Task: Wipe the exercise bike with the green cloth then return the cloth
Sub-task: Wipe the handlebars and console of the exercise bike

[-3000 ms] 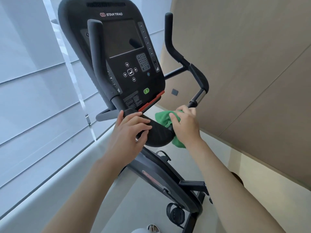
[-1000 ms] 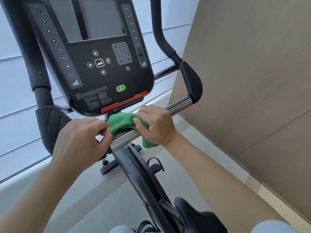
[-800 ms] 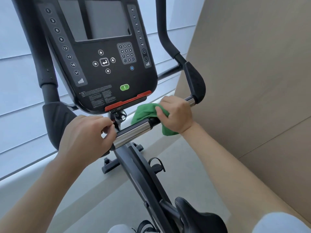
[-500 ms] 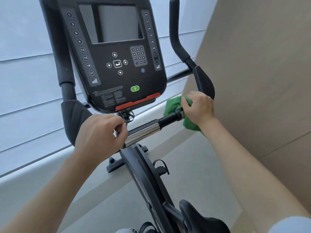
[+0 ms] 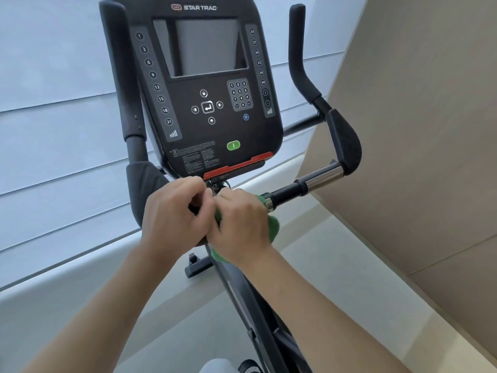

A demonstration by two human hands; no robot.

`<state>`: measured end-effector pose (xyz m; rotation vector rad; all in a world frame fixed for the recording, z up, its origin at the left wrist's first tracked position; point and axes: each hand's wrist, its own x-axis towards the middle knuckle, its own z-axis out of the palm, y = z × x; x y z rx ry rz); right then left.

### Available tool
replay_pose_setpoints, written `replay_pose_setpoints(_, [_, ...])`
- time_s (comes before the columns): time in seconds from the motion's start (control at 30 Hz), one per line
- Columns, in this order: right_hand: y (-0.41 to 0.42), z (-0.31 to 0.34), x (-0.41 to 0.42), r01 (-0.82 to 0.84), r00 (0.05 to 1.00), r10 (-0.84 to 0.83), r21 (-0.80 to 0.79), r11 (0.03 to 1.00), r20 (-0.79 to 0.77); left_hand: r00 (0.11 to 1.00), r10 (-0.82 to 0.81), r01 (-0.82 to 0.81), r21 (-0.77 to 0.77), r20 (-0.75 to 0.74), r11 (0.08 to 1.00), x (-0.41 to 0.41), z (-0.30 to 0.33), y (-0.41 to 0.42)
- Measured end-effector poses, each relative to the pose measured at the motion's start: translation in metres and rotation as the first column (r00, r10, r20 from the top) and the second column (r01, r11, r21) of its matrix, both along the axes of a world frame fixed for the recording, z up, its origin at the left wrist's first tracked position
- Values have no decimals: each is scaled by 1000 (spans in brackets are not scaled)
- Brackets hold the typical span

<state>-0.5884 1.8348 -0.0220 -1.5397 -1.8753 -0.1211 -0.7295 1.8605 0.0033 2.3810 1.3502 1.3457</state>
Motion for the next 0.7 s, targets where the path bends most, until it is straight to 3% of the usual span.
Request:
replay_pose_setpoints(0.07, [0, -4, -1, -50, 999, 50, 14, 999, -14, 1000, 18, -17, -30, 7, 999, -1, 0, 1])
replay_pose_setpoints(0.23, [16, -10, 44, -189, 981, 182, 111, 976, 69, 988, -38, 33, -36, -149, 999, -3, -1, 6])
replay_pose_setpoints(0.47, [46, -4, 167, -13, 979, -23, 176, 984, 202, 981, -92, 94, 3, -174, 996, -5, -2, 5])
replay_pose_setpoints(0.7, [60, 5, 229, 264, 952, -274, 87, 961, 134, 992, -87, 91, 38, -87, 995, -5, -1, 3])
